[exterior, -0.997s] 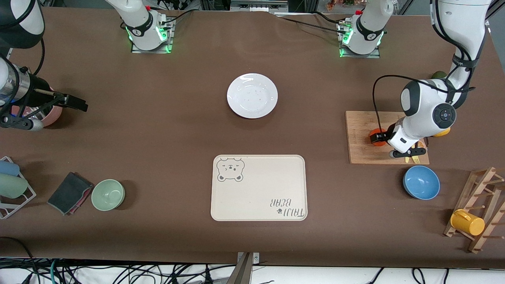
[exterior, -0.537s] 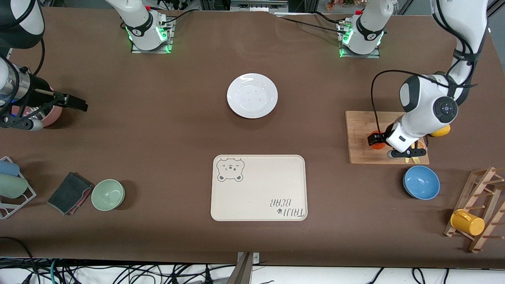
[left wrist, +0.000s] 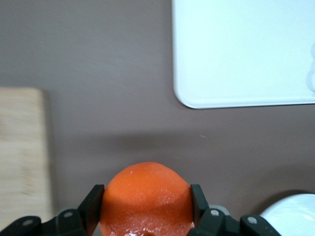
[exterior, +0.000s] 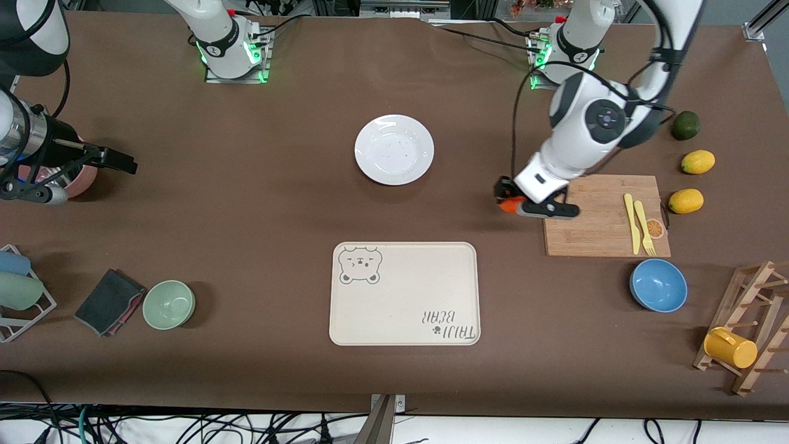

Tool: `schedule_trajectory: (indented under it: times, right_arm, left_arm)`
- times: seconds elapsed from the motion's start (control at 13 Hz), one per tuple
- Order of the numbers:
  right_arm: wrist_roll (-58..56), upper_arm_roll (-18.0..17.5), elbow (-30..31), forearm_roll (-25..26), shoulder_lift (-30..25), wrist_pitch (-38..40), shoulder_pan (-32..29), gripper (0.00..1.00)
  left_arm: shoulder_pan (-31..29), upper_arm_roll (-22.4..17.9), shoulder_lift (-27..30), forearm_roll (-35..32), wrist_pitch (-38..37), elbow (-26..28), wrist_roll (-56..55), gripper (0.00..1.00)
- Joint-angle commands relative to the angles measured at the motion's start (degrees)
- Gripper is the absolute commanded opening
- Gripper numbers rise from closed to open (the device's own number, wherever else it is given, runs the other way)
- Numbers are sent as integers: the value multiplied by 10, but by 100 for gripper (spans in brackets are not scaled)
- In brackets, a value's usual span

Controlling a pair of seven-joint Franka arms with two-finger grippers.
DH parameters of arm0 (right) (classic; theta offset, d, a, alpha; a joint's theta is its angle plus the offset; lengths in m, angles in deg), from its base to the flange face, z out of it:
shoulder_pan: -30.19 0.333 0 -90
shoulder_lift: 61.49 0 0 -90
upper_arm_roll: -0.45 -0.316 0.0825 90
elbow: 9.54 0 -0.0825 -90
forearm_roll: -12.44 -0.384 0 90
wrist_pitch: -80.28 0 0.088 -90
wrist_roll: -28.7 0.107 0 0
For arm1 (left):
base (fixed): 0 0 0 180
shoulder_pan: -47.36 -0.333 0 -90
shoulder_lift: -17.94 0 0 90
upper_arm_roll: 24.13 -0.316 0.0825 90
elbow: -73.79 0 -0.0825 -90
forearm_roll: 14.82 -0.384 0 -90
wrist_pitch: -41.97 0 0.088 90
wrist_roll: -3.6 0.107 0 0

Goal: Place orange and plate with both arms
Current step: 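Carry the orange with the left gripper onto the white plate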

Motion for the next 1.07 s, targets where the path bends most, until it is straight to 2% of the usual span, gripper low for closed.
schedule_trajectory:
  times: [0.0, 0.23, 0.54, 0.84, 1.0]
  right_arm:
    - [-1, -2, -3, -9, -2, 7, -4, 100]
    - [-2, -3, -3, -9, -1, 7, -4, 100]
    - [-4, -2, -3, -9, 0, 7, -5, 100]
    - [-4, -2, -3, -9, 4, 7, -5, 100]
    - [-4, -2, -3, -10, 4, 5, -5, 100]
  left_arm:
    - [50, -3, -33, 63, 7, -33, -45, 0]
    - [103, 7, -64, 79, 44, -48, -119, 0]
    - [206, 8, -111, 72, 108, -54, -275, 0]
    - [278, 7, -127, 71, 110, -54, -391, 4]
    - [288, 7, -139, 55, 110, -49, -413, 8]
